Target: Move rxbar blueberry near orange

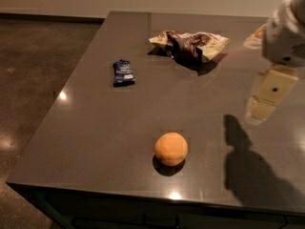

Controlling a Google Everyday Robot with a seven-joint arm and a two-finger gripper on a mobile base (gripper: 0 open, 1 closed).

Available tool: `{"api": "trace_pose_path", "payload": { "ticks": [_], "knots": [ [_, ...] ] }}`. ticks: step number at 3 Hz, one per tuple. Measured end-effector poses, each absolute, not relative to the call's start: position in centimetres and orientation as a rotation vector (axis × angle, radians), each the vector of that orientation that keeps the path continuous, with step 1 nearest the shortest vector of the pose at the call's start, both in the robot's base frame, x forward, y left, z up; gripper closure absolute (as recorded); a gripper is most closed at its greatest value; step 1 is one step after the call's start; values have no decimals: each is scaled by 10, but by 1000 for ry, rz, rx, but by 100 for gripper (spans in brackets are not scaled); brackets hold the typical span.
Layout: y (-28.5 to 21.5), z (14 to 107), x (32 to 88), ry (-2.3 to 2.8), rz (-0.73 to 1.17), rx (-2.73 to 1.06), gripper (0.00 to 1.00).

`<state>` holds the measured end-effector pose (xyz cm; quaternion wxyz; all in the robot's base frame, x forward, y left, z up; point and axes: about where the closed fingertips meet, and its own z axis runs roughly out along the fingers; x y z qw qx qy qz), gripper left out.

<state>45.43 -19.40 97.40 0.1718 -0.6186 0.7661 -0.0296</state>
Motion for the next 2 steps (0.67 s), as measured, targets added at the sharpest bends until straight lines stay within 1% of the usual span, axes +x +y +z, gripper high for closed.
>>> {"api": "trace_pose_path", "payload": {
  "ticks": [2],
  "knots": [
    [-111, 948, 524, 1969, 13, -1949, 0]
  ]
}}
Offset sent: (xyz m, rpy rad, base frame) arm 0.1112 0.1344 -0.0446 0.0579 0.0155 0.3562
